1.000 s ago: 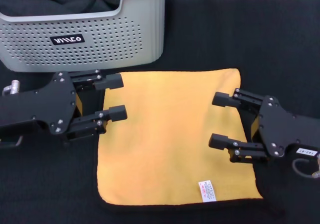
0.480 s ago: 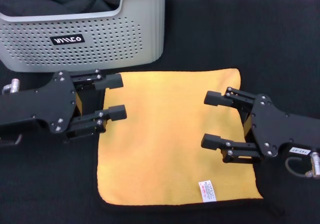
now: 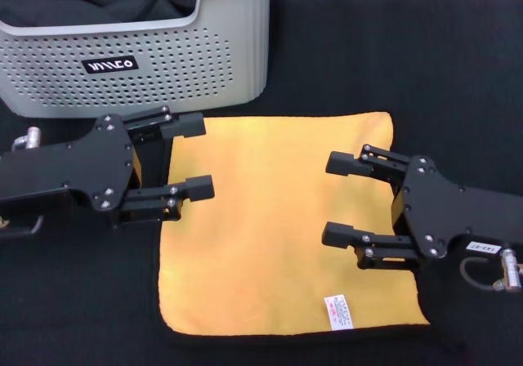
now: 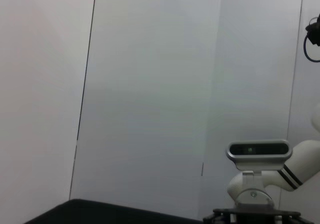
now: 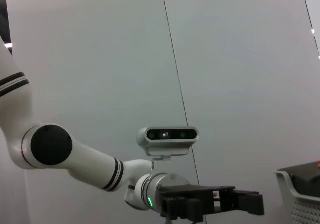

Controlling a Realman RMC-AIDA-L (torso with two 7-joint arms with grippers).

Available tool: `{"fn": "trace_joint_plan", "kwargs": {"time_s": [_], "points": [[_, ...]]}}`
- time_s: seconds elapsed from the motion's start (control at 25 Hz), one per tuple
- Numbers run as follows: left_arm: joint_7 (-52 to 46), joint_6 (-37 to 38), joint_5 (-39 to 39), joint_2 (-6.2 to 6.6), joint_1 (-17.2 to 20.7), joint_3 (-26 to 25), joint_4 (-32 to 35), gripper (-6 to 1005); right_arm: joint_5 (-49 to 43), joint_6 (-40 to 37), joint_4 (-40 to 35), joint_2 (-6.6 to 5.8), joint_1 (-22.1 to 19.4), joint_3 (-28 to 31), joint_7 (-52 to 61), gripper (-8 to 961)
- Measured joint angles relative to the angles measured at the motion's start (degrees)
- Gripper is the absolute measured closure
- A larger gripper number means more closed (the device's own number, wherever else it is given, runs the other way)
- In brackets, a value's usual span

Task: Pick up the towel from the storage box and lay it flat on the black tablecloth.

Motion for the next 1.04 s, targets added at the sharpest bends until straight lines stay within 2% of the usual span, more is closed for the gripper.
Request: {"fn": "trace_joint_plan", "kwargs": {"time_s": [0.08,0.16,1.04], "points": [[0.0,0.0,0.4,0.01,0.0,0.0,0.0,376,0.0,0.4,0.0,0.09,0.0,0.0,0.0,154],[0.0,0.0,0.6,0.0,0.0,0.0,0.0,236,0.0,0.9,0.0,0.2,0.0,0.0,0.0,154],[0.1,-1.7,0.6,-0.2,0.2,0.0,0.0,241,-0.1,1.7,0.3,0.33,0.4,0.3,0.0,154]]}}
